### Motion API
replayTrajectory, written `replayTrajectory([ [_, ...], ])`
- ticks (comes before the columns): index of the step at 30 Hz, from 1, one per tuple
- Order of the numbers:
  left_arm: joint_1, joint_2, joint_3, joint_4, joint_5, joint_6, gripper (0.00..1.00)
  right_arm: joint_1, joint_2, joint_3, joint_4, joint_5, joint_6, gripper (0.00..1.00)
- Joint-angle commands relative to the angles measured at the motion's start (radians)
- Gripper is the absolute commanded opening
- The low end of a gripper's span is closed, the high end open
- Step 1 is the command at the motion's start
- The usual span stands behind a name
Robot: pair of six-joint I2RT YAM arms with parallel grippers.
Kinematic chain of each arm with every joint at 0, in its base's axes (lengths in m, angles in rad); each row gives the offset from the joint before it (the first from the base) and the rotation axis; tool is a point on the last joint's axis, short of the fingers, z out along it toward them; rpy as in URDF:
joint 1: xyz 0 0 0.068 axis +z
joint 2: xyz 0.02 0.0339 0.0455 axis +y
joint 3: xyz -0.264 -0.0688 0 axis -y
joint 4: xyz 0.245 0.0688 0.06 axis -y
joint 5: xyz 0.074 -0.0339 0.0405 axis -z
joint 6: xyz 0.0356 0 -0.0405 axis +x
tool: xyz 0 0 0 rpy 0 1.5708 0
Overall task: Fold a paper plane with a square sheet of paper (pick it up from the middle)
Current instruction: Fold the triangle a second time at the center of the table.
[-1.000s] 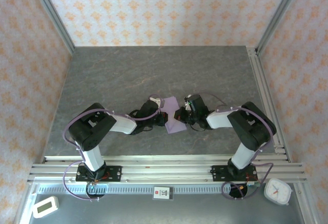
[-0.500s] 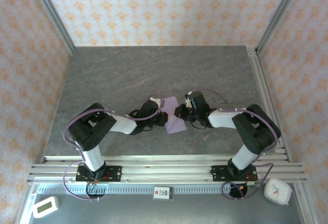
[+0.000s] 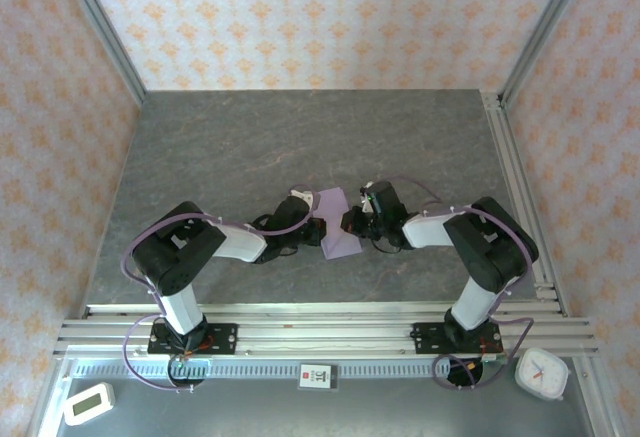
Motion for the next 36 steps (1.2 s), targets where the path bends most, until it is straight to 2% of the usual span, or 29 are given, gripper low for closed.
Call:
replayTrajectory([
  [1,-0.001,0.001,-0.009,-0.072,-0.070,0.021,0.00,-0.001,-0.047,0.015,-0.069,0.010,-0.022,0.00],
  [10,-0.001,0.013,-0.009,-0.061,-0.062,0.018,0.00,0.045,-0.126,-0.004,-0.060,-0.015,0.013,0.00],
  [18,-0.001,0.017,-0.006,-0.062,-0.063,0.019,0.00,0.121,-0.091,-0.044,0.003,-0.006,0.061,0.00],
  [29,-0.001,0.030,0.000,-0.061,-0.065,0.022,0.00,0.140,-0.037,-0.061,0.029,-0.026,0.065,0.00],
  [36,0.000,0.025,0.004,-0.059,-0.068,0.023,0.00,0.141,-0.126,-0.055,0.003,-0.011,0.058,0.00],
])
